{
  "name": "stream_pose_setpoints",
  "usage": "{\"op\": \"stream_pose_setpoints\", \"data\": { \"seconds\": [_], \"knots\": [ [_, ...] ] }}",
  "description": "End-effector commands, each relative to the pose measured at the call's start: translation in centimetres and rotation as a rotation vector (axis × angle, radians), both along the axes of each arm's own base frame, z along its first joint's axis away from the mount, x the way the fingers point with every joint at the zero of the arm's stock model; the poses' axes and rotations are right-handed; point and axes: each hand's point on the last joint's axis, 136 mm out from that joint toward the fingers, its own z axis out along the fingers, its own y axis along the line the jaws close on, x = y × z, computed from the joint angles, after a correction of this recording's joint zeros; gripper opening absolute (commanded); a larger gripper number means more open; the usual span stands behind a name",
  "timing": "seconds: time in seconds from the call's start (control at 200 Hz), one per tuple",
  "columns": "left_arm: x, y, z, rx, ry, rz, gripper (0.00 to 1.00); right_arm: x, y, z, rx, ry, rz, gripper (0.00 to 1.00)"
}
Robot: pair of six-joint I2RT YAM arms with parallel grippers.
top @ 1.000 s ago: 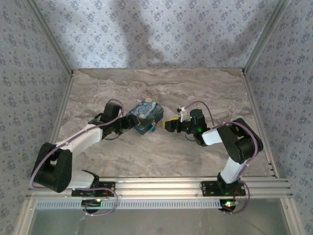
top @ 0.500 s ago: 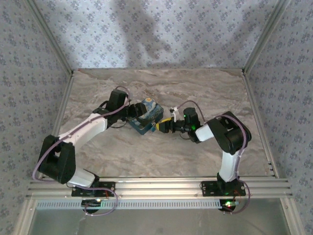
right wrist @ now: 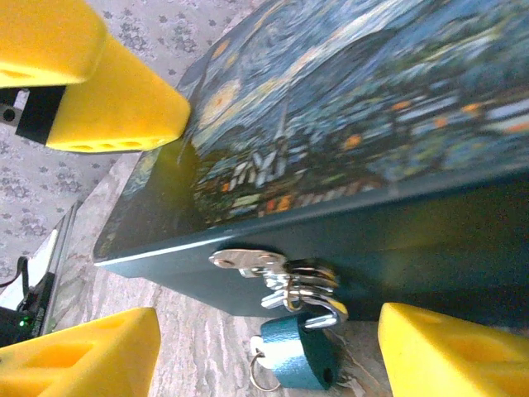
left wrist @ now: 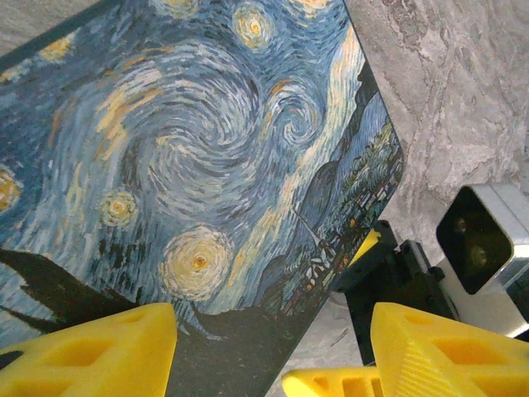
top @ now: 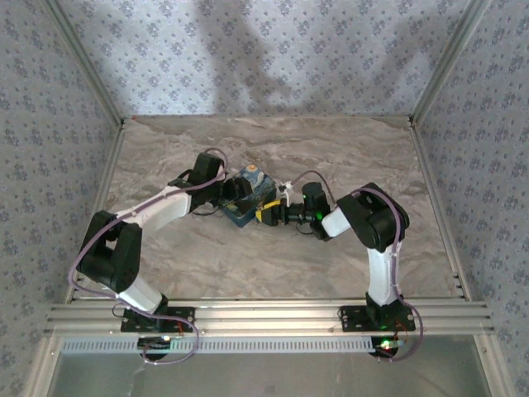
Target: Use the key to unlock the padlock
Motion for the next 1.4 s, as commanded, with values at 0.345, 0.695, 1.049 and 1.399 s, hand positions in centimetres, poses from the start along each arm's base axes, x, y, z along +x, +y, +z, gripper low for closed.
{"op": "stream_pose_setpoints", "data": {
  "seconds": [0.345, 0.695, 1.049, 1.399],
  "knots": [
    [0.7, -0.6, -1.2, 0.003, 0.021, -0.006, 0.63, -0.6, 1.1, 0.6, 0.061, 0.012, 0.057, 0.69],
    [0.6, -0.5, -1.5, 0.011, 0.028, -0.001, 0.63, -0.7, 0.0, 0.4, 0.070, 0.017, 0.038, 0.56],
    [0.6, -0.4, -1.5, 0.014, 0.027, 0.000, 0.63, -0.8, -0.2, 0.0, 0.062, 0.029, 0.041, 0.40],
    [0.7, -0.4, -1.6, 0.014, 0.030, 0.004, 0.63, -0.9, -0.5, -0.7, 0.038, 0.041, 0.036, 0.30]
  ]
}}
